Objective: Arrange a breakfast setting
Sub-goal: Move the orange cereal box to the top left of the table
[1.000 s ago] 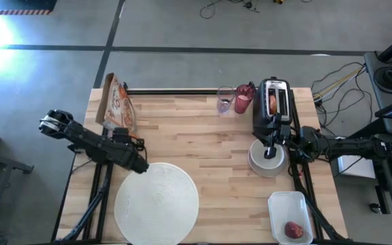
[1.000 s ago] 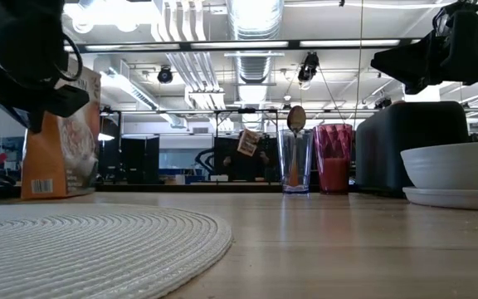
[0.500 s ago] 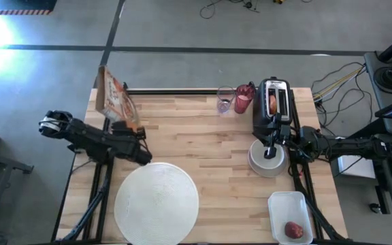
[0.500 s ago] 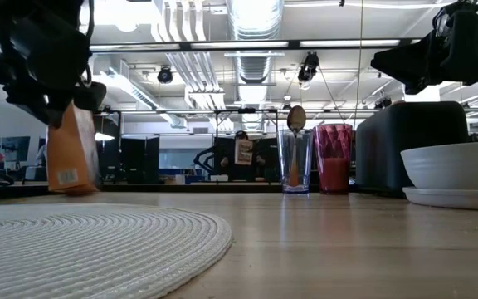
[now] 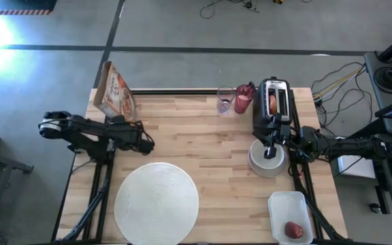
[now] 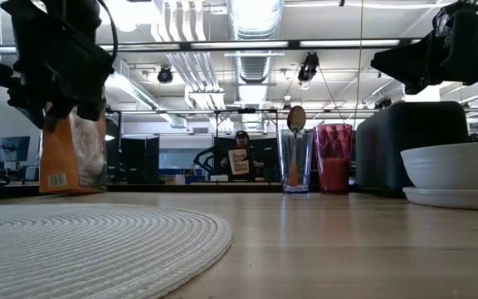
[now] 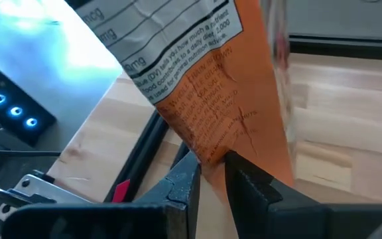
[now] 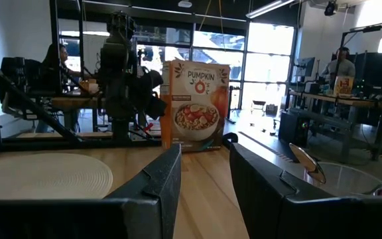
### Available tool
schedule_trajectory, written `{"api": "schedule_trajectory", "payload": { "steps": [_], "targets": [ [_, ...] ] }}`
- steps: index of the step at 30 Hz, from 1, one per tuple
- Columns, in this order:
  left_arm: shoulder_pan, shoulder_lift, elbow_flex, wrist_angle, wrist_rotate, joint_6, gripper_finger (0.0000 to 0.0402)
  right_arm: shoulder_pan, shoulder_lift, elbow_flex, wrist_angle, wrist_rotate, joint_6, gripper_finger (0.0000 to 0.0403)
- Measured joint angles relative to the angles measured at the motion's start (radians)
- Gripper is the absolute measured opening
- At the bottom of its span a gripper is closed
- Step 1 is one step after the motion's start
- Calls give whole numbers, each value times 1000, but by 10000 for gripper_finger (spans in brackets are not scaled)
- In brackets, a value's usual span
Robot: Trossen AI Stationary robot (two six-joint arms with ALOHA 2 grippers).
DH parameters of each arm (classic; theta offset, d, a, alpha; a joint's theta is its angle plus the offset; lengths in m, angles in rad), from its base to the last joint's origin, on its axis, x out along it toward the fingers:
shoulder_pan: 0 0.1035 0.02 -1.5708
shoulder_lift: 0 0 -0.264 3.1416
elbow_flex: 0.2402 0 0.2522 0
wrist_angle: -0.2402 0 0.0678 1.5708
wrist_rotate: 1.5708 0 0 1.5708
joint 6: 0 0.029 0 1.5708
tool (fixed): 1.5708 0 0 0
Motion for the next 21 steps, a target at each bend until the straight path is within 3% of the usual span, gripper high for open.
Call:
{"api": "schedule_trajectory", "payload": {
  "steps": [13, 21],
  "targets": [
    [107, 0, -7, 46, -3, 31, 50, 0, 0, 0, 0, 0, 0, 118],
    [119, 0, -24, 46, -31, 16, 51, 0, 0, 0, 0, 0, 0, 118]
  ]
}}
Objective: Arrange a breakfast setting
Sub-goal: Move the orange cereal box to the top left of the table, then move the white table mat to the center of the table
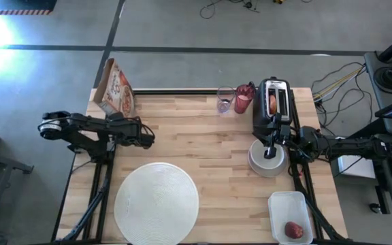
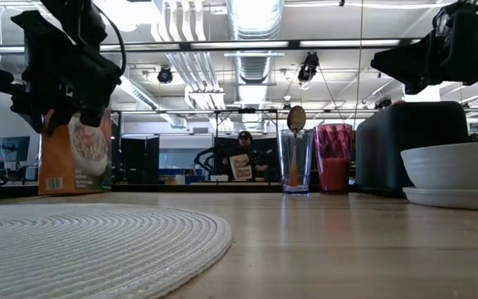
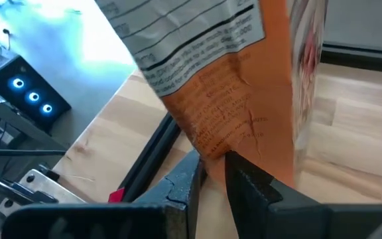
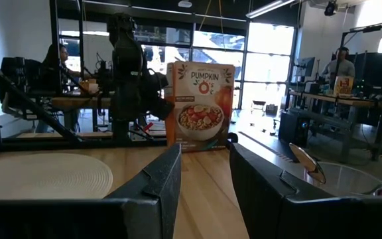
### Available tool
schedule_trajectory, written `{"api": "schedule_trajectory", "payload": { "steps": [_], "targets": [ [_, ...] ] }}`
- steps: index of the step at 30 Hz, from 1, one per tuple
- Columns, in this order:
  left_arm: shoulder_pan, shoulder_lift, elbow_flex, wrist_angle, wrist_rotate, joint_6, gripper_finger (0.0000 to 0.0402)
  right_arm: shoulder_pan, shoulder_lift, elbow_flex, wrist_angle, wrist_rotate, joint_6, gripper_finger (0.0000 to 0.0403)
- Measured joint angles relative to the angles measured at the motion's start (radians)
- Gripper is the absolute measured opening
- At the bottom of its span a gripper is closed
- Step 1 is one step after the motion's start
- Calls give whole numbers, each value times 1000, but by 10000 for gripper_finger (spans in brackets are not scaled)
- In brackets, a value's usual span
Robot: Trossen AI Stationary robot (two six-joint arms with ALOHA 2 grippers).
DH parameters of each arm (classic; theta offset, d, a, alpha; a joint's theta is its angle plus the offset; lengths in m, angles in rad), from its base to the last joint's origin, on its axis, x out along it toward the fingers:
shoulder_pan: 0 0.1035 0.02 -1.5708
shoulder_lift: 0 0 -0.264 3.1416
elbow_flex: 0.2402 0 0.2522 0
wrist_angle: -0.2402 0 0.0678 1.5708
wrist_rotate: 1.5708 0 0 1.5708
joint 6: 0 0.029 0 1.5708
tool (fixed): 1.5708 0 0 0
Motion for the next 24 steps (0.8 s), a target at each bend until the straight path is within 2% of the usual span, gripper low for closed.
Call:
{"api": "schedule_trajectory", "payload": {
  "steps": [6, 12, 17, 24],
  "targets": [
    [-1, 0, 0, -8, -14, -31, 78, 0, 0, 0, 0, 0, 0, 118],
    [-12, 0, 0, 4, 4, 20, 122, 0, 0, 0, 0, 0, 0, 118],
    [-17, 0, 14, 10, 120, 87, 147, 0, 0, 0, 0, 0, 0, 118],
    [-34, 0, 54, 10, 269, 226, 157, 0, 0, 0, 0, 0, 0, 118]
  ]
}}
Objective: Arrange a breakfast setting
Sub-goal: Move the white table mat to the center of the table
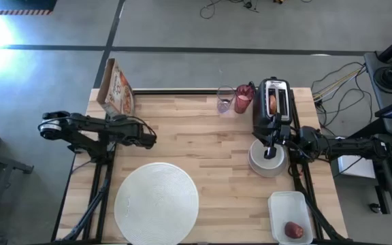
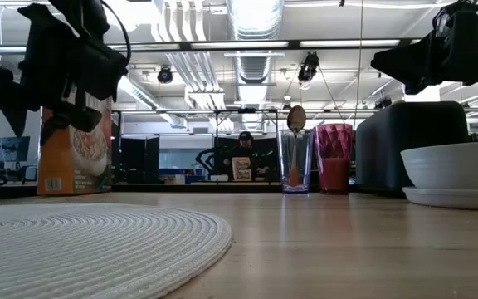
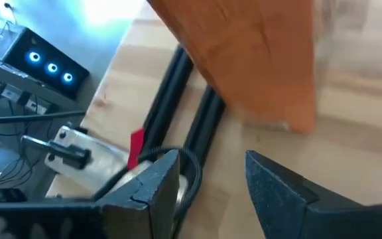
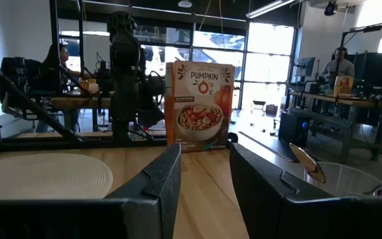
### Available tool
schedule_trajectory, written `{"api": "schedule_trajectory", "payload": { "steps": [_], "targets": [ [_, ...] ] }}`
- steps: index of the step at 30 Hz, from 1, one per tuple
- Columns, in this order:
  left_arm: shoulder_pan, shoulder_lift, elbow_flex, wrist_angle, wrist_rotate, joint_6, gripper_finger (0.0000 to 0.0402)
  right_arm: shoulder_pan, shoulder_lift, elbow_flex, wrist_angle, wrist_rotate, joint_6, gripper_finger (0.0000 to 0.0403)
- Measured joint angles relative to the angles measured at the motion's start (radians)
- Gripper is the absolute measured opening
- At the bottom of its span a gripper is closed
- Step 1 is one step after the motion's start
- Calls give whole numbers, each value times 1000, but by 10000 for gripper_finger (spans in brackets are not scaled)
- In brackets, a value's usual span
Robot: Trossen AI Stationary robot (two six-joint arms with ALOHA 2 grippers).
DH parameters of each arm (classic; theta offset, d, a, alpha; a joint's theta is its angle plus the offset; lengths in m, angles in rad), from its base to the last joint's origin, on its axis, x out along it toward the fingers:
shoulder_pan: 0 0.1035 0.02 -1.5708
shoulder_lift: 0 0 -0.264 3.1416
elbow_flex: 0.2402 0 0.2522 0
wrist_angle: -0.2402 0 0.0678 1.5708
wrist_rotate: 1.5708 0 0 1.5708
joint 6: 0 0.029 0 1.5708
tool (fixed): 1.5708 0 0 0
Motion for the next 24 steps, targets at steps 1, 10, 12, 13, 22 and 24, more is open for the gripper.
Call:
{"api": "schedule_trajectory", "payload": {
  "steps": [1, 10, 12, 13, 22, 24],
  "targets": [
    [-6, 0, 10, 0, 21, 21, 157, 0, 0, 0, 0, 0, 0, 118],
    [-142, 0, 132, 40, 116, 286, 158, 0, 0, 0, 0, 0, 0, 118],
    [-213, 0, 152, 86, 116, 332, 158, 0, 0, 0, 0, 0, 0, 118],
    [-252, 0, 160, 124, 117, 354, 158, 0, 0, 0, 0, 0, 0, 118],
    [-558, 0, 179, 546, 192, 515, 158, 0, 0, 0, 0, 0, 0, 118],
    [-607, 0, 178, 581, 214, 499, 158, 0, 0, 0, 0, 0, 0, 118]
  ]
}}
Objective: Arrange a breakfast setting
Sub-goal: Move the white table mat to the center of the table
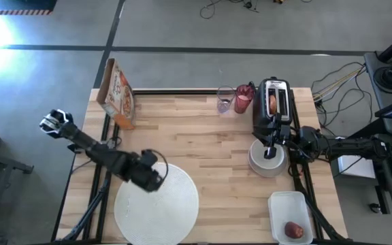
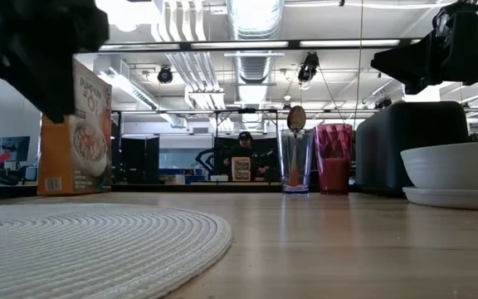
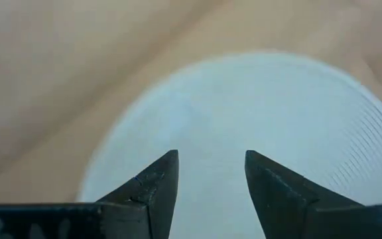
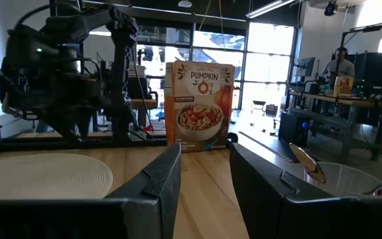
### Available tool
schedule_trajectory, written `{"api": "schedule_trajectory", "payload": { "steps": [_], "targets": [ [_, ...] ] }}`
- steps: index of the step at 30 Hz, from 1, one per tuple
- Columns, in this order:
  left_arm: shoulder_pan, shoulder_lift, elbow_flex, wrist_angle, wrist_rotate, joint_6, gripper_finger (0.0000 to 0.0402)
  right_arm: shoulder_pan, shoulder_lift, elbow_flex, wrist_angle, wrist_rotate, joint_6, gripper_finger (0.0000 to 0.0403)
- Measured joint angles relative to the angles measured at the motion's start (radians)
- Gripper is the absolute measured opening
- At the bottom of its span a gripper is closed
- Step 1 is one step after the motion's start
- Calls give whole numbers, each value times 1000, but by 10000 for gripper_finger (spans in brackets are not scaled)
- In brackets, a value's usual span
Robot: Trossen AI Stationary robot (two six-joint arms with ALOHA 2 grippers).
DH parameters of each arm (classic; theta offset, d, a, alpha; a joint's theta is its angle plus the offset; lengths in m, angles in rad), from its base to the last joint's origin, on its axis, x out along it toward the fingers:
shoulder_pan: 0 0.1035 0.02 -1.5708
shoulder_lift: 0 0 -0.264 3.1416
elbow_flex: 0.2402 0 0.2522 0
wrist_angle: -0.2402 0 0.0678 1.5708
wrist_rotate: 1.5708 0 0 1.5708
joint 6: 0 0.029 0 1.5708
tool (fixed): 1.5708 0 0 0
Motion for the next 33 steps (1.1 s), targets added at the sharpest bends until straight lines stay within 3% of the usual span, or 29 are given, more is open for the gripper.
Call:
{"api": "schedule_trajectory", "payload": {
  "steps": [7, 14, 27, 33],
  "targets": [
    [-89, 20, -7, 112, -1, -53, 158, 0, 0, 0, 0, 0, 0, 118],
    [-111, 149, 14, 293, 50, 76, 158, 0, 0, 0, -1, 0, 0, 118],
    [-183, 449, 332, -24, 98, 178, 158, 0, 0, 0, -1, 0, 0, 118],
    [-218, 543, 410, -118, 180, 160, 158, 0, 0, 0, -2, 0, 0, 118]
  ]
}}
